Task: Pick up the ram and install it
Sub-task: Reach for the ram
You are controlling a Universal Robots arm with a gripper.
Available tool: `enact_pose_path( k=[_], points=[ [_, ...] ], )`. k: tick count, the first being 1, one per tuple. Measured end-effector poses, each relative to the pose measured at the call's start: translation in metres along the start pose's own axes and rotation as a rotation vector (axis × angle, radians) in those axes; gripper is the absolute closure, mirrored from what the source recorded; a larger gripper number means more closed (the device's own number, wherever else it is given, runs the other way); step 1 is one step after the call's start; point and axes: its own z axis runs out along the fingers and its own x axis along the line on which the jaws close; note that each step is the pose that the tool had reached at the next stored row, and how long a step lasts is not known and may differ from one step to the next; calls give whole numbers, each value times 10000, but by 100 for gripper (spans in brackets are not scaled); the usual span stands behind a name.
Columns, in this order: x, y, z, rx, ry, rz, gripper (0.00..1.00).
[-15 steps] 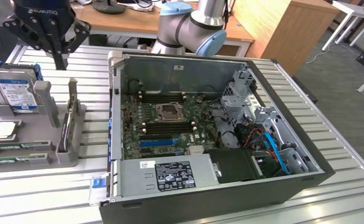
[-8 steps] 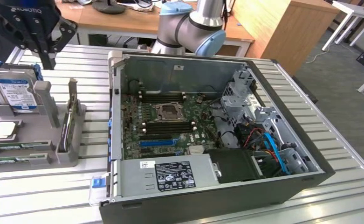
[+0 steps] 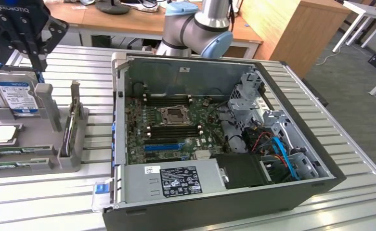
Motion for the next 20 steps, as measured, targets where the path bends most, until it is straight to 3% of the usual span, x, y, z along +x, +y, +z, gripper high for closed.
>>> enact_pose_path(
  k=[20],
  points=[
    [383,-28,15,0,-1,21,90]
  ],
)
